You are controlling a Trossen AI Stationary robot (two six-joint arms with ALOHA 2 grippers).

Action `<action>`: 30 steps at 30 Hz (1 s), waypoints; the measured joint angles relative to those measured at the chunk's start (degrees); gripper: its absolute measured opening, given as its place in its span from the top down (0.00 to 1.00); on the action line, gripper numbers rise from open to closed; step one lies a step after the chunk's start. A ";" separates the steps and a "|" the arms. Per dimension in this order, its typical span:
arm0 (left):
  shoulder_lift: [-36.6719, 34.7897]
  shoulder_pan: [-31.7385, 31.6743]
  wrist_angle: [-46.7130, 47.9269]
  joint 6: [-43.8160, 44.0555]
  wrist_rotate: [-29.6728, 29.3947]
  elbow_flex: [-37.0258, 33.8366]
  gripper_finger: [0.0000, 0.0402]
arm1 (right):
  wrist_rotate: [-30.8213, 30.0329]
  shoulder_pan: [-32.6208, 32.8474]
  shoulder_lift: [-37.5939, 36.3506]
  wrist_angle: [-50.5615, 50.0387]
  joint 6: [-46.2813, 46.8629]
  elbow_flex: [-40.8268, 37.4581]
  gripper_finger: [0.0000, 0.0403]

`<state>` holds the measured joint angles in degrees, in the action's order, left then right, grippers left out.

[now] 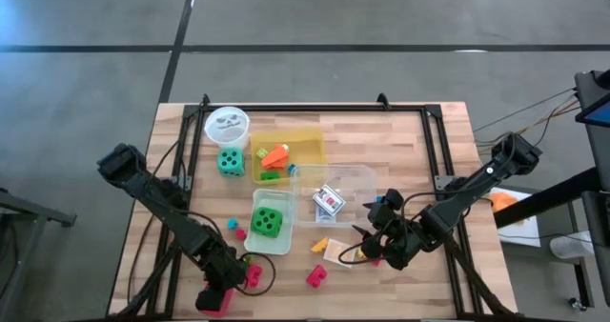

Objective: Pick & Place Toys
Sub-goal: Put the red dice into the white bin

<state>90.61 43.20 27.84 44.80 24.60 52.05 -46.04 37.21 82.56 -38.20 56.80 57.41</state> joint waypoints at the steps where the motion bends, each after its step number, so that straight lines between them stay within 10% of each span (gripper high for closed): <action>1: 0.00 0.02 0.04 0.02 -0.01 0.00 0.62 | 0.00 0.02 0.00 0.00 0.00 0.00 0.19; 30: -0.20 0.00 2.77 0.25 -1.39 1.54 0.68 | -0.02 0.02 0.00 0.02 0.00 0.00 0.19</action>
<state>90.41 43.20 30.61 45.05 23.21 53.59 -46.06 37.23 82.56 -38.17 56.80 57.41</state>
